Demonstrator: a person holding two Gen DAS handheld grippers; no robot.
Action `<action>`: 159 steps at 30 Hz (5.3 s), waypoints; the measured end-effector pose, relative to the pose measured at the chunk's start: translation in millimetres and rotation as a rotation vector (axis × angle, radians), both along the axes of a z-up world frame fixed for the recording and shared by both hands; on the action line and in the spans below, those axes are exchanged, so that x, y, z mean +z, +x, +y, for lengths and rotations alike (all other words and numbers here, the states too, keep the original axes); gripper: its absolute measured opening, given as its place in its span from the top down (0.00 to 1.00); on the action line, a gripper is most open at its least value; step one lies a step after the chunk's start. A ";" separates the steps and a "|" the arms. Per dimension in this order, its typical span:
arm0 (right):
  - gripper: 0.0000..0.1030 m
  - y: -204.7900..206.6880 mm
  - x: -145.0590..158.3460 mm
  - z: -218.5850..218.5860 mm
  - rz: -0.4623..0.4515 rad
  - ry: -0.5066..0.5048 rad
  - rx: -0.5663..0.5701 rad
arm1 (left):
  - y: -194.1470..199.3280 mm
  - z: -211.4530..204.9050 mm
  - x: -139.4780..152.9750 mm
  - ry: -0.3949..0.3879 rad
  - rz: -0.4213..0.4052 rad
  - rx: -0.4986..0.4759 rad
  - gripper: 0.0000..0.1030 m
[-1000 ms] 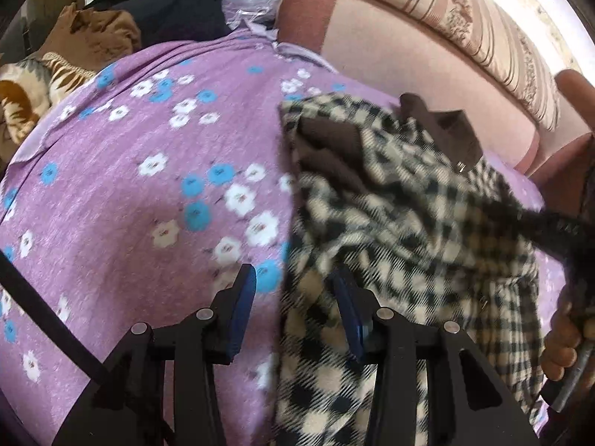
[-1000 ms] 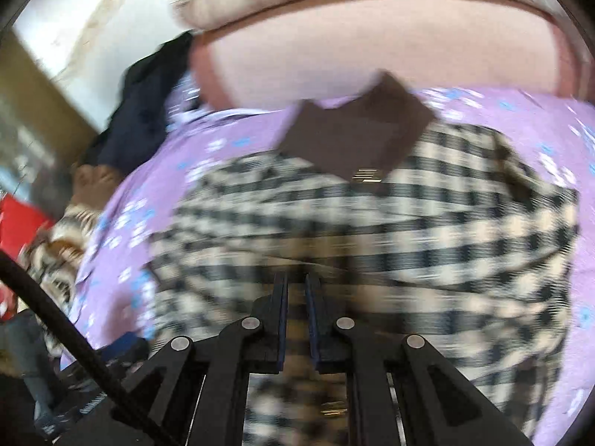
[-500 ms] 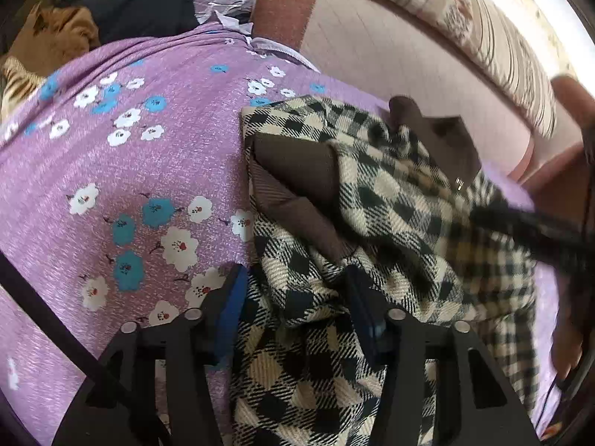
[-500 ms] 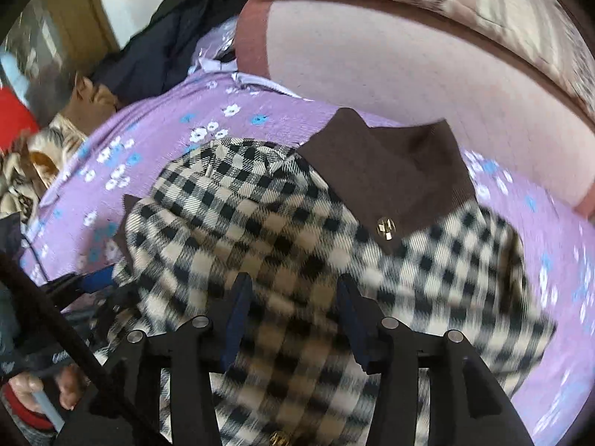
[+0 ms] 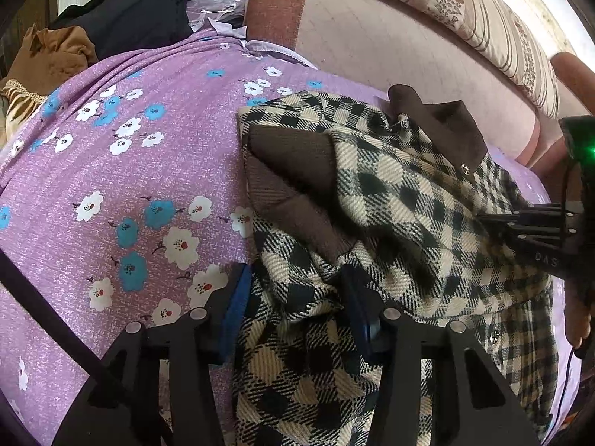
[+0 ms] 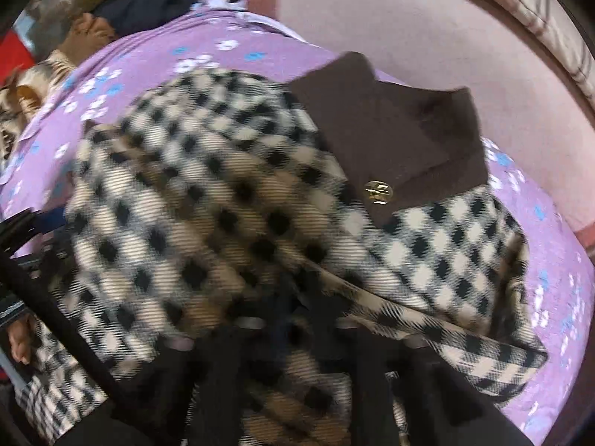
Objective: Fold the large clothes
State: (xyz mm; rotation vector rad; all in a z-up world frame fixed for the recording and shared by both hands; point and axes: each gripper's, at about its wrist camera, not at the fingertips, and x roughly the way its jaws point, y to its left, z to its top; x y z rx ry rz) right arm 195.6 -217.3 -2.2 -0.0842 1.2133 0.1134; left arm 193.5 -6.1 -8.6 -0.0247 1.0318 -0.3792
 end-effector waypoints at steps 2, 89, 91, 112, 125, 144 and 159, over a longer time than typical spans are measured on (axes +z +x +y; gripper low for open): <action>0.98 1.8 2.4 -0.2 -0.015 -0.014 -0.009 | 0.1 -0.2 0.0 0.002 -0.001 -0.001 0.54; 0.92 -457.2 14.4 -6.7 -0.205 0.724 -0.457 | -304.2 149.4 36.9 -0.238 0.182 -0.043 0.94; 0.92 -472.0 16.8 1.0 -0.183 0.726 -0.430 | -315.8 154.4 37.9 -0.236 0.196 -0.050 0.94; 0.92 -331.2 100.1 -27.7 -0.323 0.591 -0.347 | -201.0 70.6 111.3 -0.287 0.137 -0.183 0.94; 0.83 -183.1 36.3 -117.1 -0.234 0.580 -0.640 | -21.7 37.3 51.9 -0.258 0.222 0.061 0.93; 0.36 -172.7 -5.5 -174.7 -0.307 1.026 -0.839 | 12.0 61.1 53.0 -0.939 0.416 0.156 0.38; 0.39 -244.8 66.9 -101.5 -0.325 0.511 -0.532 | -1.7 68.8 77.9 -0.859 0.402 0.234 0.26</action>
